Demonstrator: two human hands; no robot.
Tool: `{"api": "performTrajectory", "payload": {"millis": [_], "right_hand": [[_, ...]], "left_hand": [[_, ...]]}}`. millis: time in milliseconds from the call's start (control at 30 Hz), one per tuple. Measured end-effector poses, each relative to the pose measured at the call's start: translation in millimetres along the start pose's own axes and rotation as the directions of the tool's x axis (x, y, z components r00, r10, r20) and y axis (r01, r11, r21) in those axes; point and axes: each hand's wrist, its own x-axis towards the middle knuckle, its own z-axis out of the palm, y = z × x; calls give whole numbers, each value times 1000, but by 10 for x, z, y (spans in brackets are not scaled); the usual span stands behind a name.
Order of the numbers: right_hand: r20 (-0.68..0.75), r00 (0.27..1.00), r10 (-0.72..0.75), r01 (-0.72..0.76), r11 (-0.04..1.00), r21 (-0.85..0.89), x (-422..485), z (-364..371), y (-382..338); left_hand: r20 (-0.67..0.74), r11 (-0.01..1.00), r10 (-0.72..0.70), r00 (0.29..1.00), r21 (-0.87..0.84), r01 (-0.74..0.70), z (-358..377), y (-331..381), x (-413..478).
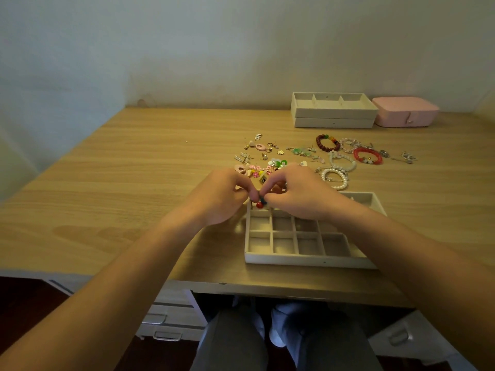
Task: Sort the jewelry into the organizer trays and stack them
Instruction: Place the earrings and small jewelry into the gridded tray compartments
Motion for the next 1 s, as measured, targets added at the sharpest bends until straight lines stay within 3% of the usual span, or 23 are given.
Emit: {"api": "performTrajectory", "payload": {"millis": [200, 333, 533, 700, 1000], "right_hand": [[-68, 998, -3, -11, 979, -205, 26, 108, -26], [-61, 997, 51, -63, 975, -212, 96, 105, -49], [-1, 1000, 24, -24, 984, -175, 103, 33, -33], [-5, 1000, 14, -14, 995, -101, 103, -20, 31], [35, 998, 60, -55, 991, -118, 183, -67, 12]], "left_hand": [[-34, 999, 5, 999, -47, -6, 15, -24, -7], [-26, 999, 17, 1000, -37, -18, 54, -87, -4], [10, 981, 104, 995, 162, -104, 28, -97, -31], [31, 970, 115, 993, 212, -119, 7, -78, -25], [80, 951, 130, 988, 273, -147, -32, -61, -12]]}}
